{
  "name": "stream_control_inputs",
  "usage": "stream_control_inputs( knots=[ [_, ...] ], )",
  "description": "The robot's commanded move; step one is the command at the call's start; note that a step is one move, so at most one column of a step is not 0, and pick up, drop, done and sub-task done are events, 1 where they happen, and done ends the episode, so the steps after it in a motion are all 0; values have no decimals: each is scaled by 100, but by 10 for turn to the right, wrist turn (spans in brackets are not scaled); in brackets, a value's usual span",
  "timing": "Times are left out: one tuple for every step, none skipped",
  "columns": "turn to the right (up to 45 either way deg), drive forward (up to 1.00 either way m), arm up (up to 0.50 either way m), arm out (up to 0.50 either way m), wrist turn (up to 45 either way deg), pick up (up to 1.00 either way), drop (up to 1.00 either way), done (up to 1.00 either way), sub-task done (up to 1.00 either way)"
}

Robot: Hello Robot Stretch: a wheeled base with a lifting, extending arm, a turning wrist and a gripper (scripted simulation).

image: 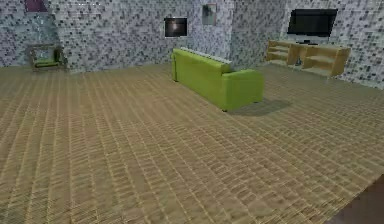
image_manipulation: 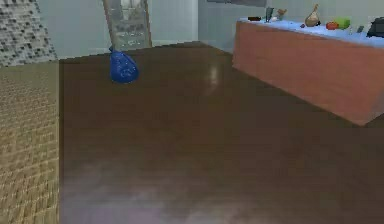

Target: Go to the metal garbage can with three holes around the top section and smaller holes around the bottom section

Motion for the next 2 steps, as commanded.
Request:
stream_control_inputs(
  knots=[
    [450, 0, 0, 0, 0, 0, 0, 0, 0],
    [450, 0, 0, 0, 0, 0, 0, 0, 0]
  ],
)
